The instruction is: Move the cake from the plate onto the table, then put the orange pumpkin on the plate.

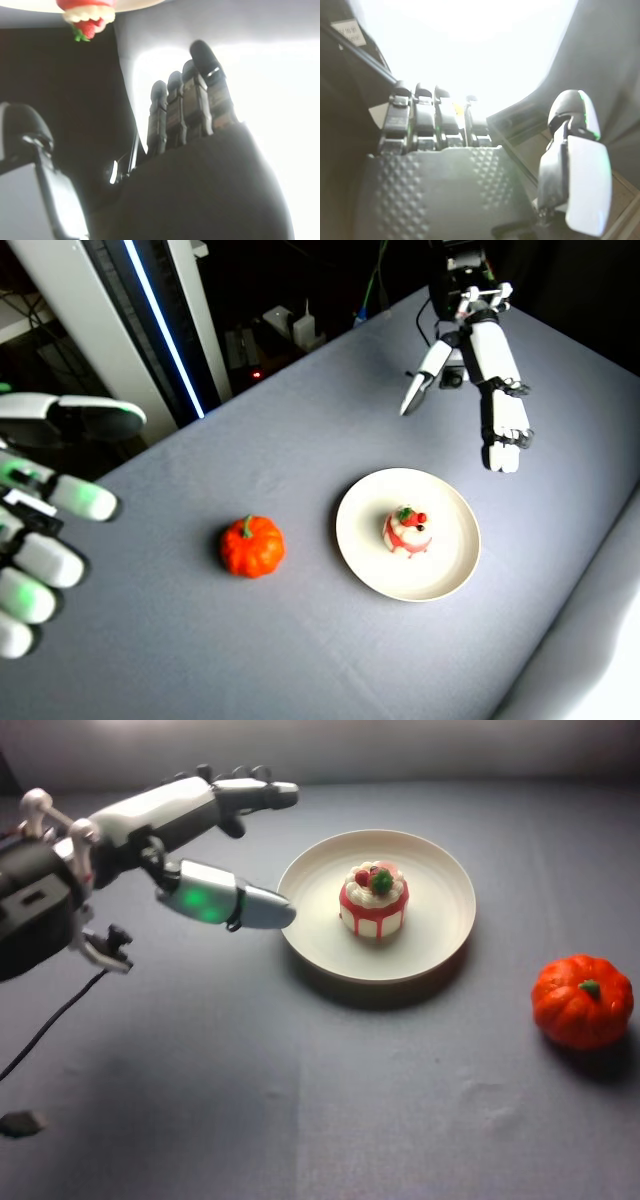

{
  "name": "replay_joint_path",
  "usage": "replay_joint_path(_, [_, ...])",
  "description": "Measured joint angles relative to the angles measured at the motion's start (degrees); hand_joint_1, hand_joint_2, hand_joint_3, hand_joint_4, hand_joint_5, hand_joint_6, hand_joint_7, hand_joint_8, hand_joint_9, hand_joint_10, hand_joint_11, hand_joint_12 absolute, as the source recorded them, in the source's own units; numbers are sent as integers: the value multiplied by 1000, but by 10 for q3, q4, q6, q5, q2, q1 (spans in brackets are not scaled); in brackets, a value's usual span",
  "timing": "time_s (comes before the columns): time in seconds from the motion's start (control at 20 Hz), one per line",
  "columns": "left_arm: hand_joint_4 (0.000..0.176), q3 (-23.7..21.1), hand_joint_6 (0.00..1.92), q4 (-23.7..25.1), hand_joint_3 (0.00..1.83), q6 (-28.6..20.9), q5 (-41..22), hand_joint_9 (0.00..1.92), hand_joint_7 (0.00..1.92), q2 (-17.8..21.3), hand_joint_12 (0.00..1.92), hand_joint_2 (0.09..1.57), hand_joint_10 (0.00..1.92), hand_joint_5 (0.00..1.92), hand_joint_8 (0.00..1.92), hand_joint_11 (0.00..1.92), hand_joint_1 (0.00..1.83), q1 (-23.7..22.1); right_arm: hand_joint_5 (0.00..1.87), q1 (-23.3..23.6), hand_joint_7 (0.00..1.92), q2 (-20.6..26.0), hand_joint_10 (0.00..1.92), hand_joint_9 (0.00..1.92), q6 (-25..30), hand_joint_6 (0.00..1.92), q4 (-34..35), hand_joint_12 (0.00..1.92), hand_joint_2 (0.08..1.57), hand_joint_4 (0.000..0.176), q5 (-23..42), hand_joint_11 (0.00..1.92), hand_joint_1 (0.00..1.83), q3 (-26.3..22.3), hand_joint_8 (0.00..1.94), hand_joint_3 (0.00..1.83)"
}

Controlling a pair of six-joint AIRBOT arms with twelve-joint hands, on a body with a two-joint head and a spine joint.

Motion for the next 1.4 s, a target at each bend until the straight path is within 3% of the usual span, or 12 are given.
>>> replay_joint_path(0.05, [0, 8, 2, 11, 0, 0, 13, 226, 228, -9, 1130, 845, 25, 289, 8, 0, 929, -9, 0, 0, 0, 0, 0, 0, 0, 0, -3, 0, 994, 165, -1, 0, 234, 0, 0, 0])
replay_joint_path(0.15, [0, 16, 1, 17, 0, -1, 35, 216, 233, -20, 1079, 846, 14, 290, 4, 0, 960, -14, 0, 0, 0, -2, 0, 0, 3, 0, -7, 0, 1006, 167, -3, 0, 241, 5, 0, 0])
replay_joint_path(0.25, [0, 28, 0, 30, 0, 0, 57, 195, 235, -32, 868, 845, 5, 295, 1, 0, 988, -24, 0, 0, 0, -5, 0, 0, 8, 0, -4, 0, 1005, 174, -7, 0, 270, 7, 0, 0])
replay_joint_path(0.35, [0, 43, 3, 51, 0, 0, 78, 268, 279, -46, 965, 815, 20, 327, 7, 0, 977, -43, 0, 0, 0, -6, 0, 0, 11, 0, -12, 0, 1026, 175, -14, 0, 262, 7, 0, 6])
replay_joint_path(0.5, [0, 60, 6, 77, 0, 0, 97, 549, 546, -70, 1384, 785, 84, 412, 32, 41, 919, -58, 0, 0, 0, -8, 0, 0, 14, 0, -28, 0, 1019, 176, -19, 0, 297, 9, 0, 0])
replay_joint_path(0.6, [0, 63, 4, 85, 4, -1, 110, 669, 646, -78, 1421, 811, 101, 448, 23, 125, 924, -59, 0, 1, 0, -8, 0, 0, 15, 0, -30, 0, 1026, 157, -24, 0, 312, 12, 0, 3])
replay_joint_path(0.75, [0, 92, 3, 193, 8, -1, 130, 657, 674, -83, 1403, 857, 63, 479, 8, 80, 892, -95, 0, 4, 0, -8, 0, 0, 15, 0, -36, 0, 1027, 144, -38, 0, 377, 13, 0, 1])
replay_joint_path(0.9, [0, 114, 3, 319, 0, 0, 156, 704, 722, -92, 1231, 805, 32, 532, 4, 206, 883, -135, 0, 17, 0, -13, 0, 0, 15, 0, -57, 0, 1017, 163, -54, 0, 383, 17, 0, 0])
replay_joint_path(0.95, [0, 113, 2, 344, 0, -1, 163, 699, 721, -97, 1156, 783, 17, 541, 1, 226, 874, -144, 0, 21, 0, -15, 0, 0, 16, 0, -65, 0, 1008, 156, -62, 0, 372, 20, 0, 0])
replay_joint_path(1.1, [0, 111, 0, 338, 2, -2, 156, 731, 705, -104, 1061, 794, 4, 548, 0, 306, 858, -145, 0, 27, 0, -16, 0, 0, 16, 0, -69, 0, 1022, 150, -76, 0, 367, 21, 0, 1])
replay_joint_path(1.25, [0, 120, 0, 291, 2, -3, 124, 757, 748, -108, 1147, 810, 5, 552, 4, 330, 830, -136, 0, 27, 0, -17, 0, 0, 16, 0, -69, 0, 1046, 173, -79, 0, 357, 22, 0, 9])
replay_joint_path(1.4, [0, 130, 5, 266, 12, -2, 107, 769, 748, -120, 1177, 837, 7, 524, 9, 297, 728, -128, 0, 27, 0, -19, 0, 0, 16, 0, -74, 0, 1021, 176, -79, 0, 368, 22, 0, 0])
